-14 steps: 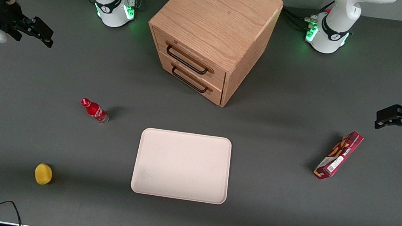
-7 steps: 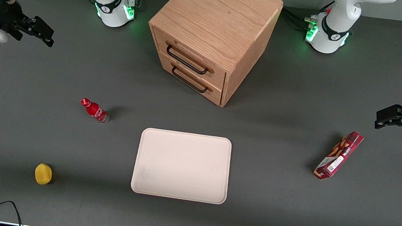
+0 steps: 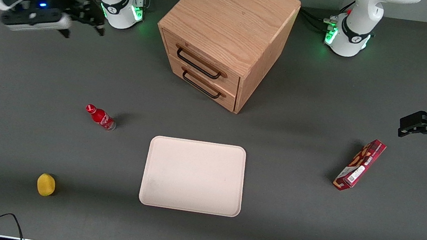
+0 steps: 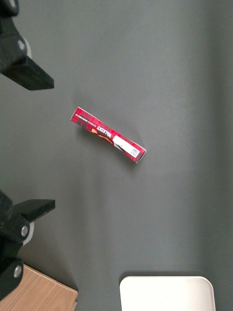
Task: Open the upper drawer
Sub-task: 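Move the right gripper to the upper drawer's black handle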
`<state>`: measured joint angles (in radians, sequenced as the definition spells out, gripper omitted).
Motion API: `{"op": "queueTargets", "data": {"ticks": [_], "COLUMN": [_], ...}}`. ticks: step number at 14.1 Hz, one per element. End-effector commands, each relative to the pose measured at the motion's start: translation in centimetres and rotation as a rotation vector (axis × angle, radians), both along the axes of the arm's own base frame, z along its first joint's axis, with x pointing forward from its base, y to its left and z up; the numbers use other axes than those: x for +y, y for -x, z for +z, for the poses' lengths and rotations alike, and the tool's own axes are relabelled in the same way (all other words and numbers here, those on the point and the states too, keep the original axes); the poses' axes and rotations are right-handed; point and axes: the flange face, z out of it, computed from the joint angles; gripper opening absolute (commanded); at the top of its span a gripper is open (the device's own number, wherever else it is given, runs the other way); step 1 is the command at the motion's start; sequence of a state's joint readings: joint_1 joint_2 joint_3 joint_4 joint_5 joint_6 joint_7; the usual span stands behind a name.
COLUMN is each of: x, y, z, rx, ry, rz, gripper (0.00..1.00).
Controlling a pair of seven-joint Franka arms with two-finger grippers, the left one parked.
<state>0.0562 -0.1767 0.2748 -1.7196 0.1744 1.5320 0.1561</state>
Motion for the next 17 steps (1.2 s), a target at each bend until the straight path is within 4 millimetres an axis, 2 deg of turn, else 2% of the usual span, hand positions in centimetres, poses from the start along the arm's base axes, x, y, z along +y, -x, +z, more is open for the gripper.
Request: {"op": "queueTargets", "data": {"ticks": [1,4,6,8,10,12,15,17], "x": [5.7,8.0,8.6,11.0,12.1,14.6,14.9,15.6], "y": [-1.0,-2.0,-3.0,-3.3,-4.8,-5.0,-5.6,-5.1], "z": [-0.4,-3.2,-5.9,-8.8,-11.8,-14.8,-17.9,-19.5], "rx": [0.033,0.047,0.087,0.144,0.160,0.170,0.169,0.167], "ry": [-0.075,-0.190,-0.262,-0.324,-0.374,-0.399,-0.399,-0.393], "rz": [0.160,0.517,0.630,0.678,0.668,0.685,0.668,0.665], "gripper": [1.00,1.00,1.00,1.00,1.00,1.00,1.00,1.00]}}
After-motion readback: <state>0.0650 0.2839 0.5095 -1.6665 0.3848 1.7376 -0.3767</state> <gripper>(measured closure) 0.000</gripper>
